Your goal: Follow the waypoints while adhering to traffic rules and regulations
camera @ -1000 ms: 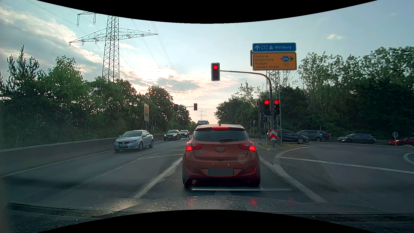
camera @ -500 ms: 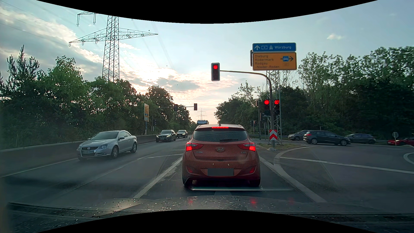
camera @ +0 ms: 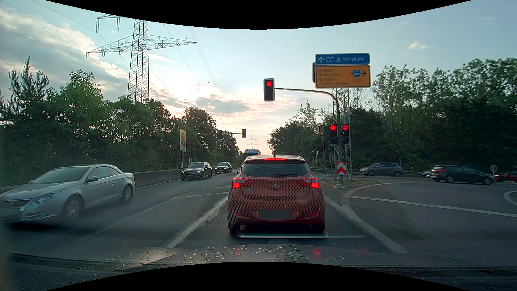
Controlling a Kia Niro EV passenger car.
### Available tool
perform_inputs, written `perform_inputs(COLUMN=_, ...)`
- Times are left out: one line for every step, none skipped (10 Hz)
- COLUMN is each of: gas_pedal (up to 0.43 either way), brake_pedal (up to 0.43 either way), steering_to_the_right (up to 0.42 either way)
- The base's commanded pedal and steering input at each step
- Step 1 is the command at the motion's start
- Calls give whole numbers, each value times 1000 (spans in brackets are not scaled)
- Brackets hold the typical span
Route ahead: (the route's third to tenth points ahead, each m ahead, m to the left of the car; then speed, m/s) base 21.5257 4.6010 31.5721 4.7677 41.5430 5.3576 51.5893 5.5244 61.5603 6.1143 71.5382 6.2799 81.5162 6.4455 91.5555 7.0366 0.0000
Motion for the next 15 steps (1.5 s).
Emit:
perform_inputs(gas_pedal=0, brake_pedal=305, steering_to_the_right=-5)
perform_inputs(gas_pedal=0, brake_pedal=305, steering_to_the_right=-6)
perform_inputs(gas_pedal=0, brake_pedal=305, steering_to_the_right=-5)
perform_inputs(gas_pedal=0, brake_pedal=311, steering_to_the_right=-5)
perform_inputs(gas_pedal=0, brake_pedal=305, steering_to_the_right=-5)
perform_inputs(gas_pedal=0, brake_pedal=305, steering_to_the_right=-5)
perform_inputs(gas_pedal=0, brake_pedal=311, steering_to_the_right=-6)
perform_inputs(gas_pedal=0, brake_pedal=305, steering_to_the_right=-5)
perform_inputs(gas_pedal=0, brake_pedal=305, steering_to_the_right=-5)
perform_inputs(gas_pedal=0, brake_pedal=311, steering_to_the_right=-5)
perform_inputs(gas_pedal=0, brake_pedal=305, steering_to_the_right=-6)
perform_inputs(gas_pedal=0, brake_pedal=305, steering_to_the_right=-5)
perform_inputs(gas_pedal=0, brake_pedal=305, steering_to_the_right=-5)
perform_inputs(gas_pedal=0, brake_pedal=305, steering_to_the_right=-6)
perform_inputs(gas_pedal=0, brake_pedal=305, steering_to_the_right=-5)
